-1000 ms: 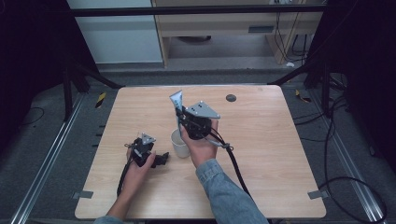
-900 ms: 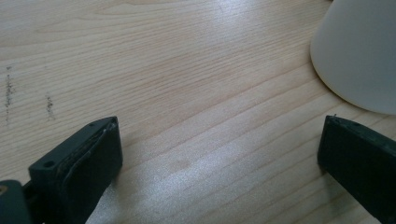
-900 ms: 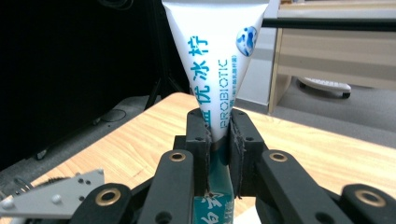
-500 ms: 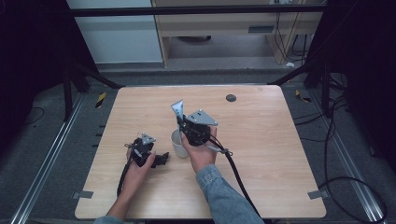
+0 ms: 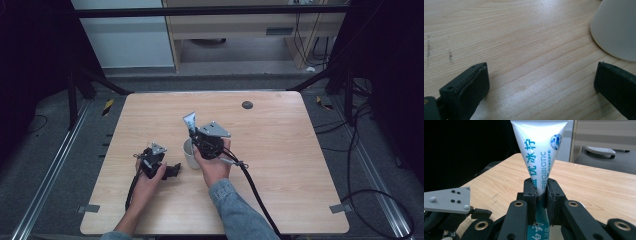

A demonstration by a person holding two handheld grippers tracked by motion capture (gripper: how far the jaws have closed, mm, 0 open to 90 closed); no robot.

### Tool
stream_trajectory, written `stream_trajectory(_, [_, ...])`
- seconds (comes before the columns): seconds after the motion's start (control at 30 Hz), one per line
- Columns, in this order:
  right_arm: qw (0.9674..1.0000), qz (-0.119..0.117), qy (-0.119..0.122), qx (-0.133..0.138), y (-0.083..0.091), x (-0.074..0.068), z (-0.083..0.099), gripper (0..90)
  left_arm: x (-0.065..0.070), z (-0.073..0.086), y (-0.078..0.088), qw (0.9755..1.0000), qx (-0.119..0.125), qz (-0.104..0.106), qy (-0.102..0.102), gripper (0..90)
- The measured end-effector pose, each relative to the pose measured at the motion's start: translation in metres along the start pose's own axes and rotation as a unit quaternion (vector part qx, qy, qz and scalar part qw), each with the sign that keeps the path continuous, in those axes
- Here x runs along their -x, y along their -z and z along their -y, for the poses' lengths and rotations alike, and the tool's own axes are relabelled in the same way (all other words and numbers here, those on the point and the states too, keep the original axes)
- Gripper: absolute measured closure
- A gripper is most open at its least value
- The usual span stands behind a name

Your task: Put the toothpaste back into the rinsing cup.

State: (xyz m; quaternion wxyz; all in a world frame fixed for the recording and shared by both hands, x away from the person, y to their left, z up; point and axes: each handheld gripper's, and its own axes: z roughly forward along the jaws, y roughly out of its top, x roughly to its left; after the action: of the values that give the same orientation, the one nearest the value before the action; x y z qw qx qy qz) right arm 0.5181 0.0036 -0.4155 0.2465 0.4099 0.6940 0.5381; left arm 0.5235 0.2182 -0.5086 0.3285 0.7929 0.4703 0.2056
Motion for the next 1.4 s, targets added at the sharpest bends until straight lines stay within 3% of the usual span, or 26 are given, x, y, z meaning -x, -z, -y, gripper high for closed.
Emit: stream_trajectory(1.4, [0.9987,-0.013,-0.040,-0.029,-0.009,0.011,0.009,77.7,0.000,0.000,0.000,1.0000,-0.002,0.000,-0.002,0.0])
